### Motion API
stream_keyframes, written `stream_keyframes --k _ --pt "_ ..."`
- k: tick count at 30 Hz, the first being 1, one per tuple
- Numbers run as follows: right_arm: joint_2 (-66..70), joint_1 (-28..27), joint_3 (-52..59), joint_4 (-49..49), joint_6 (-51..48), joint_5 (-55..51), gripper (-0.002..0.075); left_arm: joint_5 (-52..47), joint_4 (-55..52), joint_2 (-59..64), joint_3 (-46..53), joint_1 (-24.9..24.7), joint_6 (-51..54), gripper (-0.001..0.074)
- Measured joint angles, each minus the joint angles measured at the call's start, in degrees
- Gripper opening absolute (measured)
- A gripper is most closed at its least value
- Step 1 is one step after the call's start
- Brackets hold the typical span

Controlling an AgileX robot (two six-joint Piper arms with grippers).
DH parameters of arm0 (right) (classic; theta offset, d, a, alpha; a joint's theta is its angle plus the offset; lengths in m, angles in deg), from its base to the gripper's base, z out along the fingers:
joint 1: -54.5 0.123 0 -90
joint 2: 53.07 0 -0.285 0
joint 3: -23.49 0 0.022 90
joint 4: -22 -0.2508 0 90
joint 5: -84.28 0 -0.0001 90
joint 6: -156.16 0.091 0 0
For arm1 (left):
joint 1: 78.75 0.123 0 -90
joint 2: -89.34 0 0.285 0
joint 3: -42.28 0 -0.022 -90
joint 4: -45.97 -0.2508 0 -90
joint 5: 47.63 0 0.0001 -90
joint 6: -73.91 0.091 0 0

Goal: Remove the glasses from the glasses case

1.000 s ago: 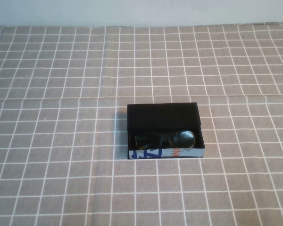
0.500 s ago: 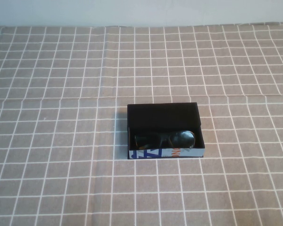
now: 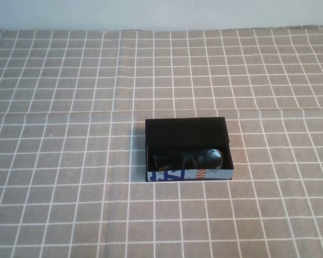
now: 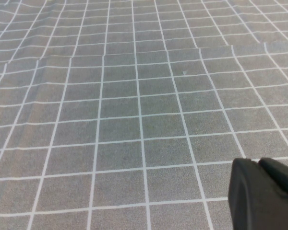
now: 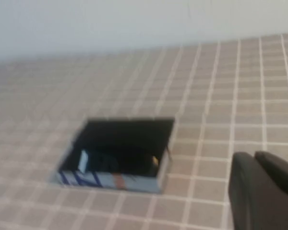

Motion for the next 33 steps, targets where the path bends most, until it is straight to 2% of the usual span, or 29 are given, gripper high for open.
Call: stream_keyframes --k 4,14,25,28,33 --pt "13.24 0.00 -9.78 4.84 -7.21 -7.58 -0.0018 0.00 0.00 0.00 0.00 0.00 0.00 -0.0005" --pt "45.00 0.70 -32.59 8.50 -25.36 -24.64 -0.0018 0.00 0.00 0.00 0.00 0.00 0.00 -0.0005" --pt "71.52 13.92 -50.64 16.01 -40.60 -25.77 -0.0008 0.00 0.00 0.00 0.00 0.00 0.00 -0.0005" --pt "77.14 16.86 -55.28 16.85 -43.34 -25.56 0.0045 0.00 0.00 0.00 0.00 0.00 0.00 -0.0004" --pt "86.40 21.74 -61.47 17.09 -46.80 -23.62 0.0239 0.00 0.00 0.00 0.00 0.00 0.00 -0.0005"
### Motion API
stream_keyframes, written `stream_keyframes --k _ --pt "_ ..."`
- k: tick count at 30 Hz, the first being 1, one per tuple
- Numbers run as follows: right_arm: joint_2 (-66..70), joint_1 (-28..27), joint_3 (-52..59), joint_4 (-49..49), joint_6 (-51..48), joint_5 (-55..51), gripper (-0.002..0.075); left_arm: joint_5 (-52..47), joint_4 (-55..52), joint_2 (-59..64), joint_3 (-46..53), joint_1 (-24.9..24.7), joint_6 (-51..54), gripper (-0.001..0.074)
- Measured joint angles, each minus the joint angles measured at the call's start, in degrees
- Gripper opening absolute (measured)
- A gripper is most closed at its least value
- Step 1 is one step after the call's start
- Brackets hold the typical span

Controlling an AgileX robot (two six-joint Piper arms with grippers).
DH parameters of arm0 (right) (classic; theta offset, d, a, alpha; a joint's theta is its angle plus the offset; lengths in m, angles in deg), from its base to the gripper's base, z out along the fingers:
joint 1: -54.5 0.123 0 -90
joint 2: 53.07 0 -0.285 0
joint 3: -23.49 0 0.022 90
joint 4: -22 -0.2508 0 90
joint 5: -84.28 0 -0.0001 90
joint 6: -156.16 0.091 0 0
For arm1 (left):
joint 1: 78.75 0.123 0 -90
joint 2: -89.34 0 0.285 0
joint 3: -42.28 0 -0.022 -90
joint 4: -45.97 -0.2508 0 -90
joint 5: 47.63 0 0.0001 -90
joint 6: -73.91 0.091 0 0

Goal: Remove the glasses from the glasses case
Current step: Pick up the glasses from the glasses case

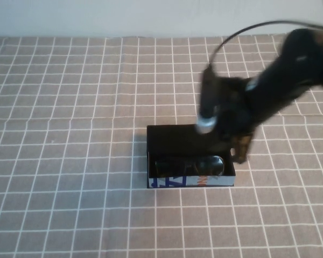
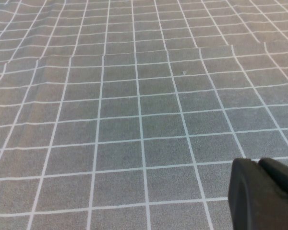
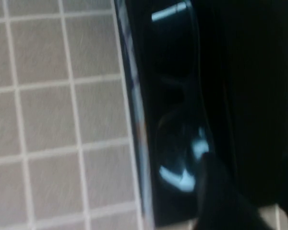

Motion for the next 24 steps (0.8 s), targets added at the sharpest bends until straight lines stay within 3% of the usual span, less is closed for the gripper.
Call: stream_keyframes --k 4,14,24 --pt "6.57 2.95 -4.18 0.48 -0.54 4.19 0.0321 0.00 0.00 0.00 0.00 0.00 0.00 -0.0005" --pt "17.31 4.57 -12.12 2.61 -0.54 2.50 0.0321 0.00 0.00 0.00 0.00 0.00 0.00 -0.0005" --pt "18.16 4.57 -13.16 3.09 -0.42 -3.00 0.0321 0.00 0.00 0.00 0.00 0.00 0.00 -0.0005"
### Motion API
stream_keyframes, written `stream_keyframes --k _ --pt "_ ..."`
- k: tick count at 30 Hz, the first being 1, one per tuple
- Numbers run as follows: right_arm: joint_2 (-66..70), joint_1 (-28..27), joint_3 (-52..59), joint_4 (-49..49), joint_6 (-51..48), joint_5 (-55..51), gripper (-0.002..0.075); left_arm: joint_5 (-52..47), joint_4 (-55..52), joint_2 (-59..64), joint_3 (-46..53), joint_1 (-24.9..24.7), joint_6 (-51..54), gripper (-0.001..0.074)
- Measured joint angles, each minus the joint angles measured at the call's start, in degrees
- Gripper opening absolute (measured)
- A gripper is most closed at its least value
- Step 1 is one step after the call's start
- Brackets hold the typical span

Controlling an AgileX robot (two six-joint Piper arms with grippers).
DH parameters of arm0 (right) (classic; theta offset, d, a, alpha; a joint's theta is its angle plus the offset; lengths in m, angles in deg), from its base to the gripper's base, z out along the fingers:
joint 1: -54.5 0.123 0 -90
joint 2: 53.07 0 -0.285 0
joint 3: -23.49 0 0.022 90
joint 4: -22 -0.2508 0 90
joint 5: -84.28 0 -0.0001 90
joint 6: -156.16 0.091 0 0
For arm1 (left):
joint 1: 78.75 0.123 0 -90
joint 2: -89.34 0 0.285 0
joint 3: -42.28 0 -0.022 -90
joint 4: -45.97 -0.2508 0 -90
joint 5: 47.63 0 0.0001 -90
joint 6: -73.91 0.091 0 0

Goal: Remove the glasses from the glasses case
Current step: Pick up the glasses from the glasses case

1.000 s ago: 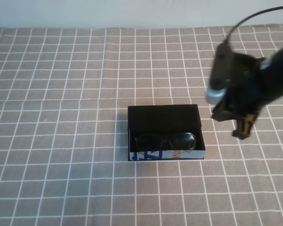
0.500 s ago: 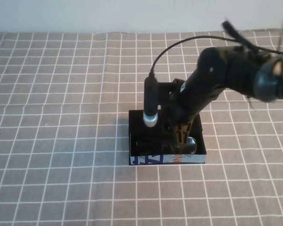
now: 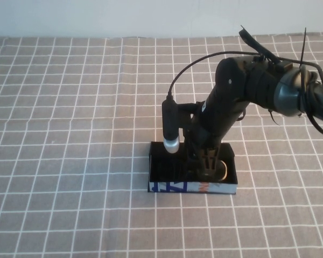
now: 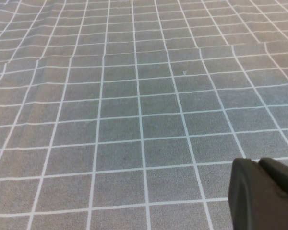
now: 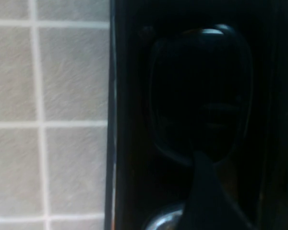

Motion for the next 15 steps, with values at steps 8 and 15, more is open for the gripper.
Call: stream_keyframes --k 8,15 --pt "-1.58 0.00 0.00 1.48 0.70 -5.28 0.0321 0.00 0.00 0.00 0.00 0.00 0.00 -0.0005" --pt "-3.83 0.26 -0.23 1.75 2.19 -8.70 0.0321 0.00 0.00 0.00 0.00 0.00 0.00 -0.0005"
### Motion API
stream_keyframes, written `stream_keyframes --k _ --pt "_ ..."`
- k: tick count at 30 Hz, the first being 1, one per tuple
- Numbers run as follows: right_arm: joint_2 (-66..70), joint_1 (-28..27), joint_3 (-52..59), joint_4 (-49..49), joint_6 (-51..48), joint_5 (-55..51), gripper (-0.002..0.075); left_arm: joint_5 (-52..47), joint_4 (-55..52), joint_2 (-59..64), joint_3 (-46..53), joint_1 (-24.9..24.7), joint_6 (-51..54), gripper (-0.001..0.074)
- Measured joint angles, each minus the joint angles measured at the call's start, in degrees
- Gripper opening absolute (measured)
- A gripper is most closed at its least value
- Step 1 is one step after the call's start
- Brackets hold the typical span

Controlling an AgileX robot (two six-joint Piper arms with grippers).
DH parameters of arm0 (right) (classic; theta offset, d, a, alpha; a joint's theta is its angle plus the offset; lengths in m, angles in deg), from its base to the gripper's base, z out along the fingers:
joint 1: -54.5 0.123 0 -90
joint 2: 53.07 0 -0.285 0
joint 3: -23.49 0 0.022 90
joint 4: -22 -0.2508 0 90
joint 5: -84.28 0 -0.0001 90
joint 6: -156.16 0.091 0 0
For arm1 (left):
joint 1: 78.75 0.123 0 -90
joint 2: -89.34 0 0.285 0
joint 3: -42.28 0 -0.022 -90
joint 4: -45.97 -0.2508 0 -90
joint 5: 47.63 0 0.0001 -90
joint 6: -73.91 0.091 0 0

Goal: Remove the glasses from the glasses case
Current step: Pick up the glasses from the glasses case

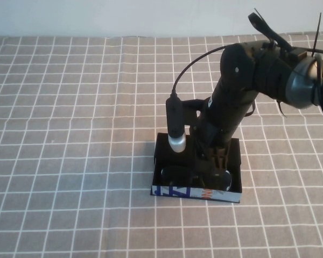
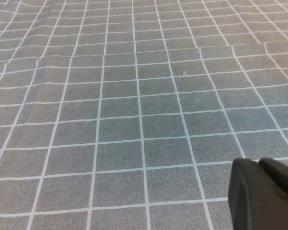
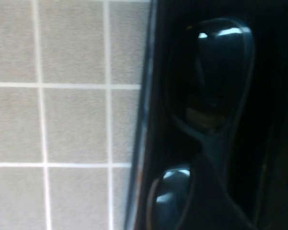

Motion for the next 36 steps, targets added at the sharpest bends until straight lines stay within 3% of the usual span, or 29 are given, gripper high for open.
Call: stream_keyframes --k 22,25,29,36 --pt "4.51 0.23 -0.22 -0.95 1.59 -0.25 0.0316 0.00 0.00 0.00 0.00 0.00 0.00 -0.0005" --pt "5.11 0.23 -0.22 -0.95 1.68 1.16 0.0246 0.00 0.00 0.00 0.00 0.00 0.00 -0.0005" --pt "5.26 0.23 -1.18 -1.37 5.63 1.06 0.0058 0.00 0.00 0.00 0.00 0.00 0.00 -0.0005" --pt "1.20 -0.01 -5.62 -1.62 15.84 -3.71 0.0039 0.00 0.00 0.00 0.00 0.00 0.00 -0.0005"
